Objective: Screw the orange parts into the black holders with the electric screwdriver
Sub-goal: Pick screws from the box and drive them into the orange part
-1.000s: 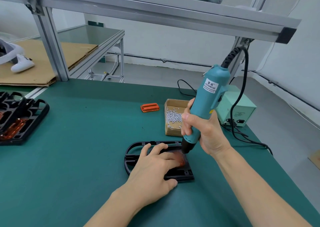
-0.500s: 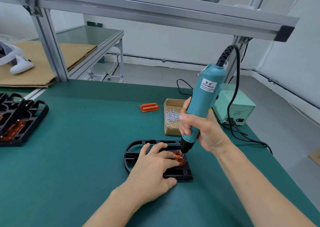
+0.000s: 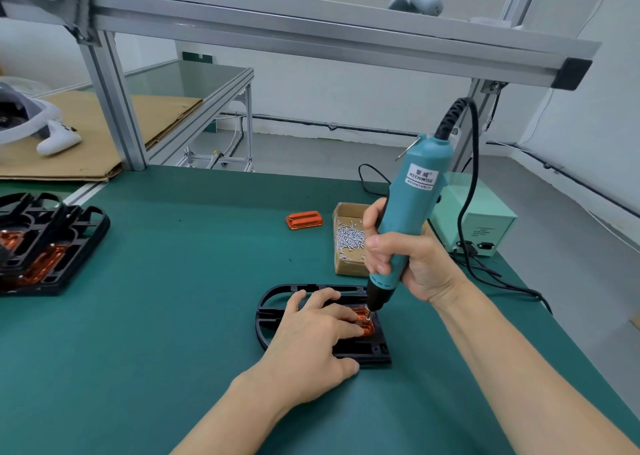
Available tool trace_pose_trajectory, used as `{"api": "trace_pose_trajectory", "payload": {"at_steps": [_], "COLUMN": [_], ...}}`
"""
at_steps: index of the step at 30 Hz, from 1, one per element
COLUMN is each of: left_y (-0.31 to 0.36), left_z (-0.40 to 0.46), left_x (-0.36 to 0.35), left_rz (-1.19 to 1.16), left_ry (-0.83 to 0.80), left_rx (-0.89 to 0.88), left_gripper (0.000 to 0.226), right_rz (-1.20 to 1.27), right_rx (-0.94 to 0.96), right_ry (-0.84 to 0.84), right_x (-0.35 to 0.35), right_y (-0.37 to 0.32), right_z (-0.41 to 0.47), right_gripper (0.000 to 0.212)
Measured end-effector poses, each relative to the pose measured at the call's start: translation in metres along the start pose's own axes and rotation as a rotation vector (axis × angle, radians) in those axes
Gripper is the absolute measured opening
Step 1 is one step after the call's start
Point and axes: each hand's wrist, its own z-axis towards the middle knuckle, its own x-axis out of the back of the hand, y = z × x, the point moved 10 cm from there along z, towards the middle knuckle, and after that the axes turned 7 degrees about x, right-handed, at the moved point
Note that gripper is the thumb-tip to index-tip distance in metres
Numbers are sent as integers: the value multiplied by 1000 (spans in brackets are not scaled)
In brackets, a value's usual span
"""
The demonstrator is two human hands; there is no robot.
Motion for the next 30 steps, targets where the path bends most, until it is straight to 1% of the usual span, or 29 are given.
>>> {"api": "trace_pose_trajectory", "payload": {"at_steps": [4,8,14,17,23,27,30], "left_y": [0,-1,-2,-3,-3,-2,-3], "left_z": [0,1,0,0,-1,-2,-2], "left_x": [1,1,1,0,1,1,0], "left_rz": [-4,3,13,3,-15,-3,3], "left_ry": [7,4,-1,-7,-4,3,-6], "left_rx": [5,13,16,27,39,40,39], "left_gripper": [49,50,49,49,48,49,49], "right_rz": [-13,-120,-140,-121,65,227,244], "right_rx": [5,26,60,100,211,348,481], "right_ry": [39,114,76,111,338,639,847], "right_x": [1,3,2,12,44,83,110], "right_y": [0,1,-10,-25,-44,-47,-51], "right_z": [0,3,6,6,-16,-54,-84], "right_gripper": [21,20,20,22,21,22,20]}}
